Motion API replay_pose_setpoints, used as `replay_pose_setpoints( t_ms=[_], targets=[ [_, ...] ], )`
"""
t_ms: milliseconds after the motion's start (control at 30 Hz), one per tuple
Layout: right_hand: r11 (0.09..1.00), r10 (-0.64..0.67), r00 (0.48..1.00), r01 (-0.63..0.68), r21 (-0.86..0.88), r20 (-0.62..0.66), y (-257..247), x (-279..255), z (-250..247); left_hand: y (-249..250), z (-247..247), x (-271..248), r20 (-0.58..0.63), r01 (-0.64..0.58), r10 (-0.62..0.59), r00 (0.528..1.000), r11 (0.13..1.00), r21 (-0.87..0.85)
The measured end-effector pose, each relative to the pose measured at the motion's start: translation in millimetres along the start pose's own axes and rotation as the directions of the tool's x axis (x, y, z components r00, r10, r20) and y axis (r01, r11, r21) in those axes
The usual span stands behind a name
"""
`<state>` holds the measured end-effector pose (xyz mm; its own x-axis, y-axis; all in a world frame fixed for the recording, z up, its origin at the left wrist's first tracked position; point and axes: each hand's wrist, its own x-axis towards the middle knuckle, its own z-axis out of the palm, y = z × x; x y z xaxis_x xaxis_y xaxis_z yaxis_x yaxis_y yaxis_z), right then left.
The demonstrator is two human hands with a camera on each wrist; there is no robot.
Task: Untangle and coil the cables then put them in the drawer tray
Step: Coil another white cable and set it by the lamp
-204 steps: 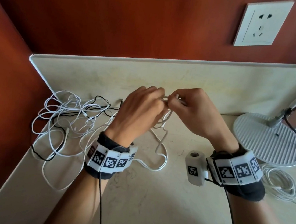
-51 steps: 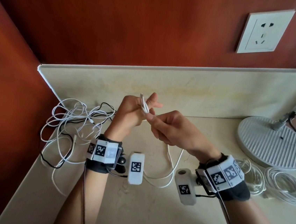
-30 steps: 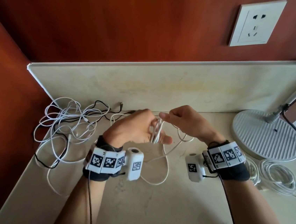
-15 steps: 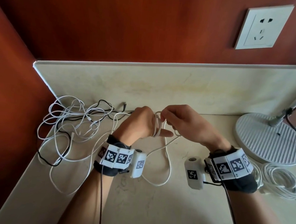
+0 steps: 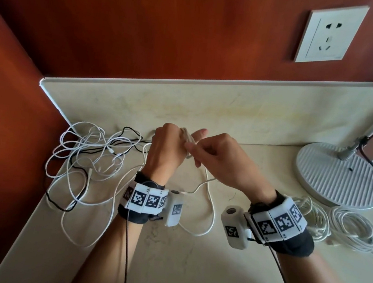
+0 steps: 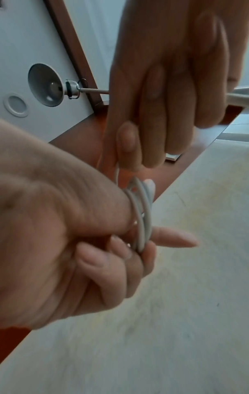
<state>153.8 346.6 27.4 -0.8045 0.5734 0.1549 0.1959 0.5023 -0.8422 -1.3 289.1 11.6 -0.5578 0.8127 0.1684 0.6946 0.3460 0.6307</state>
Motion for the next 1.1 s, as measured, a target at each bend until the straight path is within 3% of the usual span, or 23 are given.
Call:
replay_pose_setpoints(
  t_ms=[167,267,333,400,500,633,700,800,867,967,1033,1100],
  targets=[
    [0.994,-0.010,0.977,-0.014,0.109,0.215,4,0,0,-3,-7,8,0.048,0.058,-0.042,0.998,0.914,-0.402],
    [0.979,-0.042,0.908,-0.046,0.198,0.417,17,2,-1,-12,-26,7,0.181,0.048,0.094,0.979,0.756,-0.653],
    [0.941,-0.085,0.828,-0.116,0.318,0.554,32,3,-1,-17,-38,7,0.228,0.030,0.196,0.954,0.693,-0.721],
    [0.872,-0.157,0.759,-0.194,0.450,0.632,44,4,-1,-20,-46,8,0.242,-0.030,0.295,0.924,0.689,-0.724],
    [0.802,-0.212,0.723,-0.256,0.540,0.658,60,5,-1,-25,-49,9,0.253,-0.083,0.398,0.882,0.658,-0.748],
    [0.861,-0.089,0.765,-0.263,0.435,0.638,69,9,1,-15,-47,5,0.297,-0.087,0.455,0.840,0.652,-0.753],
    [0.905,0.046,0.829,-0.271,0.328,0.558,71,13,2,-8,-43,2,0.413,-0.073,0.442,0.796,0.748,-0.660],
    [0.888,0.223,0.895,-0.350,0.297,0.386,80,19,3,-2,-33,-3,0.610,-0.094,0.348,0.711,0.908,-0.408],
    [0.860,0.280,0.907,-0.382,0.337,0.314,85,22,3,-2,-21,-5,0.633,-0.084,0.285,0.720,0.941,-0.328],
    [0.808,0.311,0.915,-0.397,0.435,0.257,88,23,-2,-6,-6,-1,0.626,0.059,0.175,0.760,0.941,-0.334],
    [0.785,0.310,0.917,-0.396,0.476,0.251,89,22,-8,-8,0,2,0.639,-0.012,0.134,0.757,0.981,-0.192],
    [0.787,0.301,0.923,-0.382,0.485,0.240,87,21,-10,-8,3,1,0.680,-0.075,0.114,0.724,0.993,-0.086]
  ],
)
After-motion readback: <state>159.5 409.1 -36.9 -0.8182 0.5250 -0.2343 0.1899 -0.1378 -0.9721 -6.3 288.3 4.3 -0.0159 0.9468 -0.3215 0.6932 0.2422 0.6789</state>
